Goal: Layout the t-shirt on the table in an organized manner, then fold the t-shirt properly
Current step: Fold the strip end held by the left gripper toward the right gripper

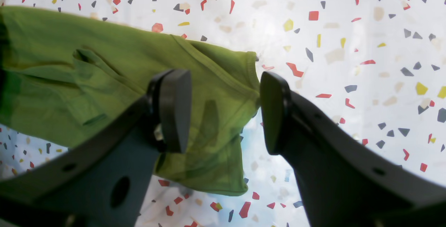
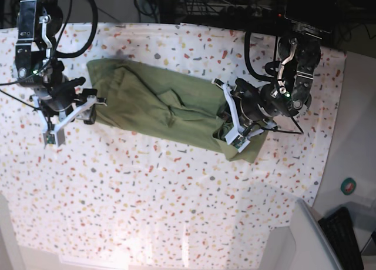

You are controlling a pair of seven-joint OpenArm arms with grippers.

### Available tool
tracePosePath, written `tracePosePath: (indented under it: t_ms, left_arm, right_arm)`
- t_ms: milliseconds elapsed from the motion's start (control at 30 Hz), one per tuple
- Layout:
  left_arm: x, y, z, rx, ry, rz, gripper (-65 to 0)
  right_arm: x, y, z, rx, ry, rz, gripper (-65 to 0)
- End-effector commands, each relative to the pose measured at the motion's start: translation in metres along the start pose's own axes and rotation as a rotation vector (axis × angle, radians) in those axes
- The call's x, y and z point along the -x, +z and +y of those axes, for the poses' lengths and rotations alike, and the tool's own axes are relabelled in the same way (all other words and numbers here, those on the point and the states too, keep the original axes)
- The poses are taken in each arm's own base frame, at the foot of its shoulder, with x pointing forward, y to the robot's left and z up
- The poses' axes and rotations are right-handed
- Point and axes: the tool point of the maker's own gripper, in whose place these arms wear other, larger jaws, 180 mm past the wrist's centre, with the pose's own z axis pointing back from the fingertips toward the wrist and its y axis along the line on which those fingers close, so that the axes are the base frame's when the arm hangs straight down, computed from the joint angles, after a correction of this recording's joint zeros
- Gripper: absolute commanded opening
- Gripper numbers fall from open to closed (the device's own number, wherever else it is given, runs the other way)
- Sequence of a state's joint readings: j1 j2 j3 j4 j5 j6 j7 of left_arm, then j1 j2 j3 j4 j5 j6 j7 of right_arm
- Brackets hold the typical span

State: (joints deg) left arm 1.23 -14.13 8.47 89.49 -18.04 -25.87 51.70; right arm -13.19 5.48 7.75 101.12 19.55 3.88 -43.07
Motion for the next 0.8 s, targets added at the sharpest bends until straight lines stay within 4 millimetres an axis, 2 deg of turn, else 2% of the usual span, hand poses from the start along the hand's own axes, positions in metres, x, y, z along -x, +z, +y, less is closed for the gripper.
tracePosePath:
  t_ms: [0,100,267,333,400,500,633,700,767]
  left_arm:
    - [-0.014,0.004,0.003,-0.005,-0.011,-0.042,-65.0]
    - [-0.015,0.004,0.003,-0.004,-0.011,-0.045,-65.0]
    - [-0.017,0.004,0.001,0.001,-0.011,-0.05,-35.1]
    - [-0.016,0.001,-0.007,0.019,-0.032,-0.042,-25.5]
    - [-0.021,-0.005,-0.02,0.049,-0.081,-0.033,-18.9]
    - [-0.017,-0.016,-0.036,0.096,-0.108,-0.003,-16.3]
    - [-0.033,-0.031,-0.063,0.156,-0.115,-0.015,-16.3]
    - [-0.047,-0.028,-0.074,0.17,-0.117,-0.055,-16.3]
    - [-0.063,-0.016,-0.079,0.168,-0.142,-0.112,-16.6]
  right_arm:
    - [-0.015,0.002,0.002,-0.01,0.004,-0.047,-34.4]
    - [-0.015,0.002,0.002,-0.009,0.005,-0.047,-34.4]
    - [-0.015,0.002,0.002,-0.01,0.004,-0.047,-34.4]
    - [-0.015,0.002,0.002,-0.01,0.004,-0.047,-34.4]
    - [-0.015,0.002,0.002,-0.01,0.004,-0.047,-34.4]
    - [-0.015,0.002,0.003,-0.012,0.004,-0.046,-34.4]
    - [-0.015,0.002,0.003,-0.012,0.002,-0.047,-34.4]
    - [-0.015,0.002,0.003,-0.012,0.002,-0.048,-34.4]
    - [-0.014,0.003,0.003,-0.012,0.002,-0.047,-34.4]
